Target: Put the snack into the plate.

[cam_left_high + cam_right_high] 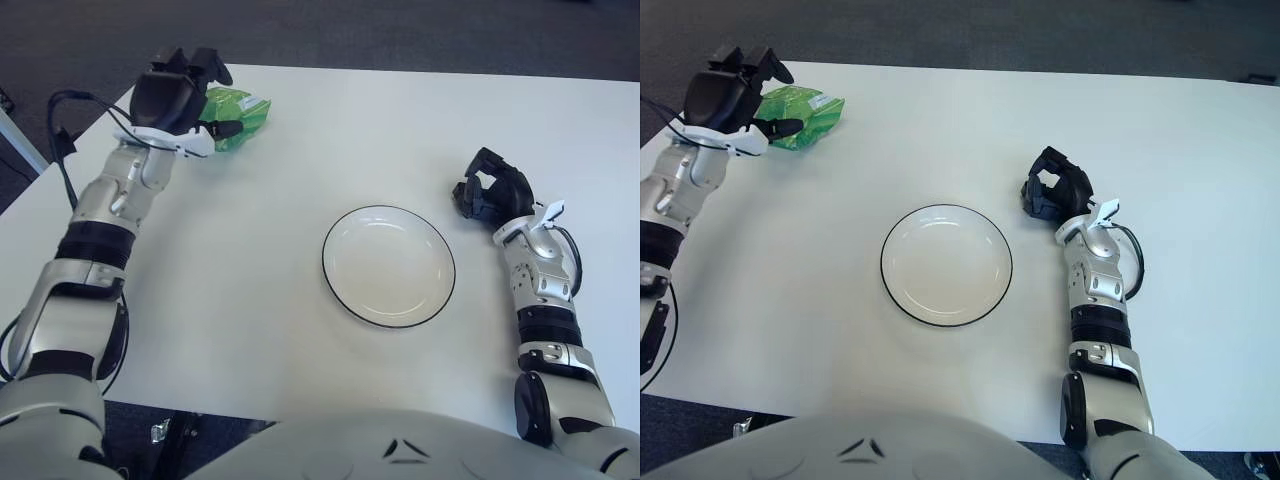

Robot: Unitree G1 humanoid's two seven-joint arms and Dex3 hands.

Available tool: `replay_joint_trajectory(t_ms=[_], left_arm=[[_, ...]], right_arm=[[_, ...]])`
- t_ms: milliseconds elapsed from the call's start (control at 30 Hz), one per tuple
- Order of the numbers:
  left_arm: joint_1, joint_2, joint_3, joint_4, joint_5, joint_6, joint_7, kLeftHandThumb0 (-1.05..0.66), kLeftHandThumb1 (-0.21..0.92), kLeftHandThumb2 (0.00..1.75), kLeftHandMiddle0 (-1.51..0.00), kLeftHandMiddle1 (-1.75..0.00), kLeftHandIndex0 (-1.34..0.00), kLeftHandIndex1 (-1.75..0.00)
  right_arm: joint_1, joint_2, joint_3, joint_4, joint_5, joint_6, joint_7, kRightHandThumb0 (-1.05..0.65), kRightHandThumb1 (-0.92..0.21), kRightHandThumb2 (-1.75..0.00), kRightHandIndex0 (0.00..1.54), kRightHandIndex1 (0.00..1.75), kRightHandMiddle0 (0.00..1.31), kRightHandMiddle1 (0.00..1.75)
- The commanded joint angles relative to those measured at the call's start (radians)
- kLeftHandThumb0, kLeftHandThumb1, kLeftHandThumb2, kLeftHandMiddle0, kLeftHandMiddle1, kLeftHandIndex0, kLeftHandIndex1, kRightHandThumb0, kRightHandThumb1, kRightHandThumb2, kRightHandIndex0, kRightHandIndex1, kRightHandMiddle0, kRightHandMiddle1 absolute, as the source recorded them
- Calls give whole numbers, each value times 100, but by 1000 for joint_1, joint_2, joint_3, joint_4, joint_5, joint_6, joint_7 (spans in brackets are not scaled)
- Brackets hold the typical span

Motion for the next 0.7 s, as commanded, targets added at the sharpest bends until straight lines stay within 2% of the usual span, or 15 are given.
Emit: replay_joint_trajectory(t_ms=[0,133,300,400,567,667], left_arm=[[-97,22,-44,98,43,-18,18,-66,62,81,-1,-84,0,-96],[-180,23,-100,215,79,-34,19,-71,57,79,0,-64,0,-81],[-242,30,-154,307,83,-81,-44,-81,63,71,0,-43,0,-70],[-268,32,-179,347,82,-101,-67,-82,65,69,0,-39,0,-68],[-335,13,-243,464,109,-114,-102,-89,82,54,0,-31,0,-50],[-367,-11,-282,544,131,-95,-87,-93,89,57,0,-20,0,-31]], right_arm=[[48,19,7,20,1,57,-16,-48,-31,-133,131,175,62,175],[52,23,7,4,2,76,-31,-49,-30,-133,130,175,63,175],[55,23,13,-6,-3,87,-39,-48,-31,-133,131,175,62,175],[55,20,15,-7,-3,93,-39,-48,-31,-132,131,175,62,175],[54,12,20,-8,-4,108,-35,-48,-31,-132,132,175,62,175],[56,9,23,-10,-8,113,-35,-48,-32,-132,132,175,61,175]])
